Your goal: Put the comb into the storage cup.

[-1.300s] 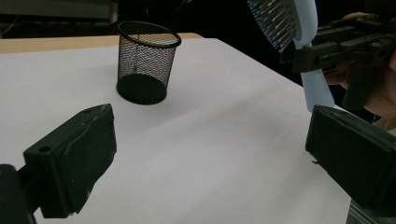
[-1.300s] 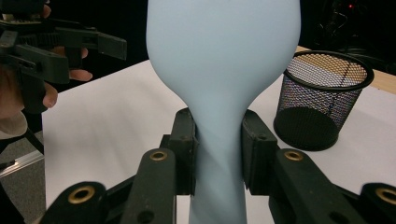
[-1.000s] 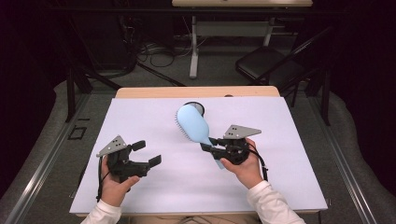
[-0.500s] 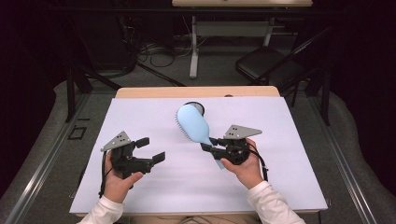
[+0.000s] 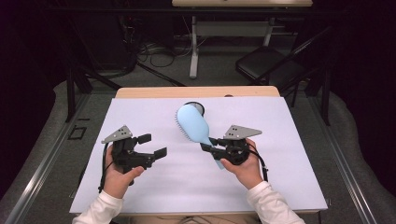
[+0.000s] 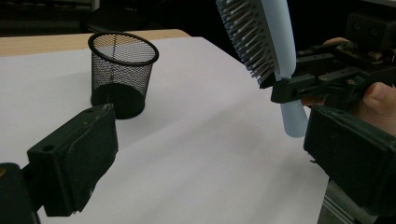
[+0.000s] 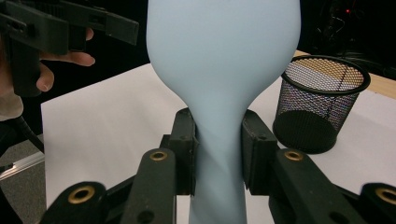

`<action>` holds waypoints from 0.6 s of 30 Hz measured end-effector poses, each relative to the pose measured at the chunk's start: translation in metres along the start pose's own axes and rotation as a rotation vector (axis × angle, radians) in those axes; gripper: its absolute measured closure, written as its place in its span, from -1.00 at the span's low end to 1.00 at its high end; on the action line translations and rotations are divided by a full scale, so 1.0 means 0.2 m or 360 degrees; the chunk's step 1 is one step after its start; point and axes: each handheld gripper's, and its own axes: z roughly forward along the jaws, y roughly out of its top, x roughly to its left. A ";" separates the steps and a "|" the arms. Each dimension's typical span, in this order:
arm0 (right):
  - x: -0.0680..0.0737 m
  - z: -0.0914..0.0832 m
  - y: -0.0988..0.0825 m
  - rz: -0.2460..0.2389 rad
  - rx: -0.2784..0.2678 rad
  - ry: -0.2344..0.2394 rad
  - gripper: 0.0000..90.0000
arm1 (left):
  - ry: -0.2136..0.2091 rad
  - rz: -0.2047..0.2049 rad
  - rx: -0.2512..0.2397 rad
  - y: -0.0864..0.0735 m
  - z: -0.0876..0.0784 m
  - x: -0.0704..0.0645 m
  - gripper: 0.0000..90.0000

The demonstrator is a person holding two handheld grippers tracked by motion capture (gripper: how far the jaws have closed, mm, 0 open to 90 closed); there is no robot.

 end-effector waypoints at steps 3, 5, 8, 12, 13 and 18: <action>0.00 0.00 0.00 -0.0007 -0.0001 -0.0001 0.55 | -0.0007 -0.0012 0.0002 0.03 0.00 0.00 -0.91; 0.00 0.00 0.00 -0.0004 -0.0002 -0.0002 0.55 | -0.0024 -0.0026 0.0001 0.05 0.01 0.00 -0.88; 0.00 0.00 0.00 -0.0005 -0.0008 0.0000 0.55 | -0.0036 -0.0027 0.0014 0.08 0.02 -0.01 -0.88; 0.01 0.00 0.00 -0.0005 -0.0012 -0.0001 0.55 | -0.0061 -0.0050 0.0022 0.12 0.03 -0.02 -0.88; 0.01 0.00 0.00 0.0000 -0.0012 -0.0001 0.55 | -0.0068 -0.0057 0.0028 0.13 0.04 -0.02 -0.88; 0.01 -0.01 0.00 0.0001 -0.0018 -0.0002 0.55 | -0.0117 -0.0110 0.0028 0.16 0.05 -0.02 -0.87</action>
